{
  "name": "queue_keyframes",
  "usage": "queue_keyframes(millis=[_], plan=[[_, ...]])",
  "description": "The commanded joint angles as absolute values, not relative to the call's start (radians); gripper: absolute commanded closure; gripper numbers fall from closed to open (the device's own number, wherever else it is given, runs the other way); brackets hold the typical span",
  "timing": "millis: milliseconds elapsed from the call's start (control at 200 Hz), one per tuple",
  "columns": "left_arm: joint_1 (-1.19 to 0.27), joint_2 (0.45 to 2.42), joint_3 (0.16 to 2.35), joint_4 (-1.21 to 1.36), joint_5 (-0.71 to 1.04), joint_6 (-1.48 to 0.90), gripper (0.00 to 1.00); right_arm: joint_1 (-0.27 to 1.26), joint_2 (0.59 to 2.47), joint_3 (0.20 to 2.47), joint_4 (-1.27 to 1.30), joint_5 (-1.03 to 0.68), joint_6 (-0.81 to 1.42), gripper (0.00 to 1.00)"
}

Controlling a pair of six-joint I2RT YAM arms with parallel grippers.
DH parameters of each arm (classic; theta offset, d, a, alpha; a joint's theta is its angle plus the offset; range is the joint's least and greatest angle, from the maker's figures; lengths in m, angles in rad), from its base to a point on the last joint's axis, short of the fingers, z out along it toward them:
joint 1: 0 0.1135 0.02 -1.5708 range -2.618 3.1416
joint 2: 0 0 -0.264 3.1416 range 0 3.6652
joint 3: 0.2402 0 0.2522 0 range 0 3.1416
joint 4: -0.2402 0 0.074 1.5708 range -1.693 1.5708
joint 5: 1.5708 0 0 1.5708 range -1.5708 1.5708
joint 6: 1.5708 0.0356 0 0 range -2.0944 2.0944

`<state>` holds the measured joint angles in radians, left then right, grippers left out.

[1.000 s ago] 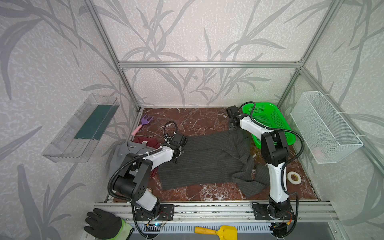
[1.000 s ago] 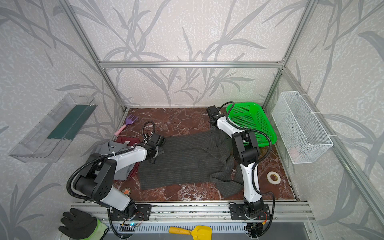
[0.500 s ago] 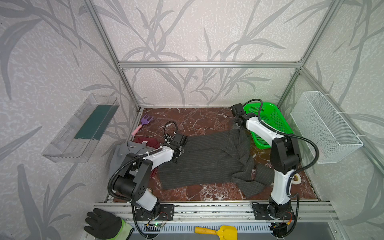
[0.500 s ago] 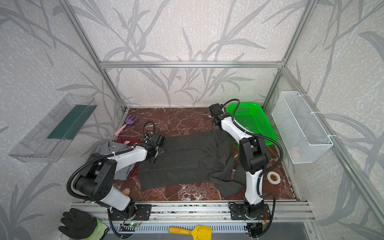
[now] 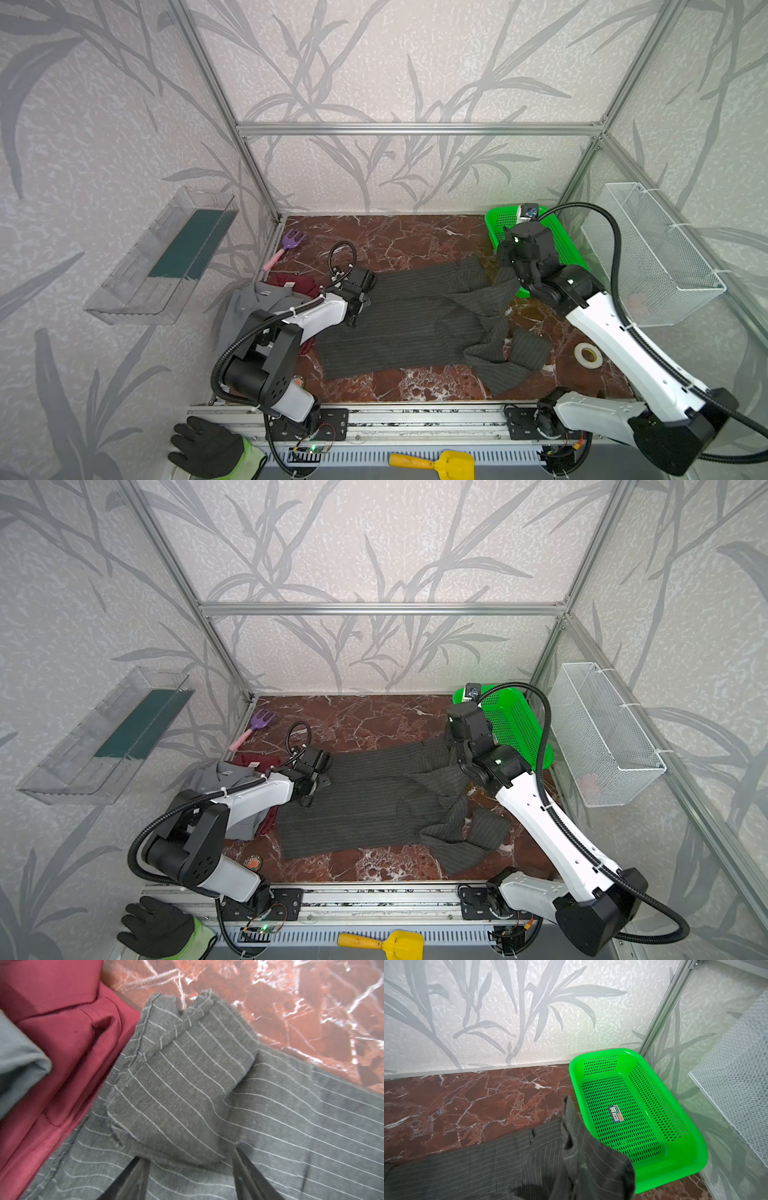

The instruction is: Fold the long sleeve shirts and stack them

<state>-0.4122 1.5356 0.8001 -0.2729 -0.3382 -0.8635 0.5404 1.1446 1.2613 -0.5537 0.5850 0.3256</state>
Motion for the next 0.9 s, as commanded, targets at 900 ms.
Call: queue_keyframes(millis=[900], plan=[[-0.986,1.633,0.743,0.862,0.02,0.552,0.35,0.547,0.906,1.176,-0.86,0.47,0.614,1.0]])
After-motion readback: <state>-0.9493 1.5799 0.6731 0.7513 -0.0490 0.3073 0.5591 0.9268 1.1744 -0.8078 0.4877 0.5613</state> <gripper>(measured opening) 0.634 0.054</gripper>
